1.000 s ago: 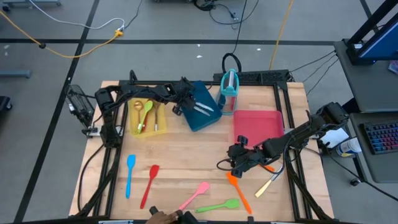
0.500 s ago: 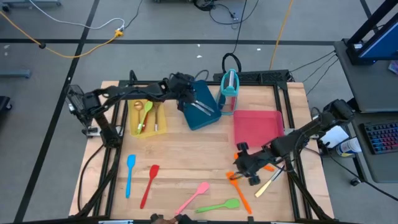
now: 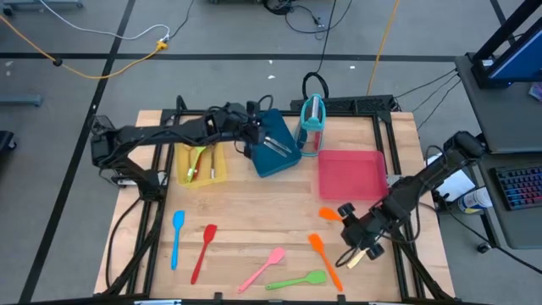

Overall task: Pick & Place Kitchen Items
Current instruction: Put the yellow knife into the blue bin

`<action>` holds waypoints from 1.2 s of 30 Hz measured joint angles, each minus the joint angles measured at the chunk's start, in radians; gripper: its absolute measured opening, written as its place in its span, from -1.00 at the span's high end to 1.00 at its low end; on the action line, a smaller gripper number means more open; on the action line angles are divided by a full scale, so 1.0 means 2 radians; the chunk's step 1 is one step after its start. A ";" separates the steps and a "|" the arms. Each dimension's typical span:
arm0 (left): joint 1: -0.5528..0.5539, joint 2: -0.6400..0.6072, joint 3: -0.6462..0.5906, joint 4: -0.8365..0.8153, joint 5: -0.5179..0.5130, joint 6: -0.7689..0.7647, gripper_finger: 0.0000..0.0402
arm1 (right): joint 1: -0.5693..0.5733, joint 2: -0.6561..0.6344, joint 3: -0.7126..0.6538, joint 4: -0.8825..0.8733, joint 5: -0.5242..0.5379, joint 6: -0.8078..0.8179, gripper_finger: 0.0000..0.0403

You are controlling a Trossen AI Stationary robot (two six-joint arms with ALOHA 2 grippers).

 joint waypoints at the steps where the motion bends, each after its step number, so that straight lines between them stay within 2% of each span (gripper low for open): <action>1: -0.004 -0.002 0.000 0.000 0.000 -0.005 0.54 | 0.006 0.000 0.000 -0.004 -0.003 0.009 0.10; 5: -0.017 -0.006 0.000 0.000 -0.001 -0.024 0.54 | 0.034 0.001 -0.006 0.001 -0.012 0.038 0.10; 10: -0.023 -0.006 0.000 -0.002 -0.001 -0.043 0.54 | 0.075 0.002 -0.043 0.040 -0.016 0.044 0.10; 16: -0.023 -0.006 0.000 -0.002 -0.001 -0.068 0.54 | 0.110 0.004 -0.077 0.073 -0.016 0.091 0.10; 22: -0.023 -0.006 0.000 -0.002 -0.001 -0.080 0.54 | 0.133 0.041 -0.086 0.122 -0.016 0.070 0.10; 30: -0.023 -0.006 0.000 -0.001 -0.005 -0.089 0.54 | 0.140 0.096 -0.086 0.130 -0.005 0.034 0.11; 36: -0.026 -0.006 0.000 0.000 -0.005 -0.090 0.54 | 0.140 0.106 -0.086 0.133 0.012 0.027 0.32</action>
